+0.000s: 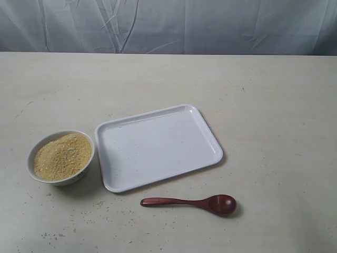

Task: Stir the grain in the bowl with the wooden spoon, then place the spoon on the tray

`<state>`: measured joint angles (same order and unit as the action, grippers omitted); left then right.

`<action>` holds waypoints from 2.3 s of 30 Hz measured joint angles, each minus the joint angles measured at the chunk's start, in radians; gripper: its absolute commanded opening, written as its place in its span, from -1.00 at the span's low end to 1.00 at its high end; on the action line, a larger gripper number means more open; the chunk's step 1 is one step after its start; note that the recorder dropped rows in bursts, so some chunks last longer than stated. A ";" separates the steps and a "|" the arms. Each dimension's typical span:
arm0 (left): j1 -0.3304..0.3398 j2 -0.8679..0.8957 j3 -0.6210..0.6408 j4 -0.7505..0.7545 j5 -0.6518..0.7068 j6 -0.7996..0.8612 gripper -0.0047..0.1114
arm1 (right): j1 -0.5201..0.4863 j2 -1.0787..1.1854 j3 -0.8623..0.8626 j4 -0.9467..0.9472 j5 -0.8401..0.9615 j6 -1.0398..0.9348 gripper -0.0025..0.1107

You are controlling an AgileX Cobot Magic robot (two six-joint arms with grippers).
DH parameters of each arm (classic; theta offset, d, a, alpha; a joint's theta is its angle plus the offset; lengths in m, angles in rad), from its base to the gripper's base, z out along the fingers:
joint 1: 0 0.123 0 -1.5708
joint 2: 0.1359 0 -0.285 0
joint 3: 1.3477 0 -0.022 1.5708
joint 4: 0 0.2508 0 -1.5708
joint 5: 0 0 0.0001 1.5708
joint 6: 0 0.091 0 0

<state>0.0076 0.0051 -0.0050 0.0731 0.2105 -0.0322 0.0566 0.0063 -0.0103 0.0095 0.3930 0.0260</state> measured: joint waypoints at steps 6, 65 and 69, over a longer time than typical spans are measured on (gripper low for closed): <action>0.000 0.000 0.000 0.000 0.000 0.000 -0.91 | 0.000 0.000 0.002 0.000 -0.048 0.000 -0.93; 0.000 0.000 0.000 0.000 0.000 0.000 -0.91 | 0.498 1.441 -0.701 0.562 0.293 -0.820 -0.91; 0.000 0.000 0.000 0.000 0.000 0.000 -0.91 | 0.619 1.528 -0.773 0.508 0.241 -0.828 -0.50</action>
<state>0.0076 0.0051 -0.0050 0.0731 0.2105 -0.0322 0.6755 1.5341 -0.7831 0.5179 0.6344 -0.8023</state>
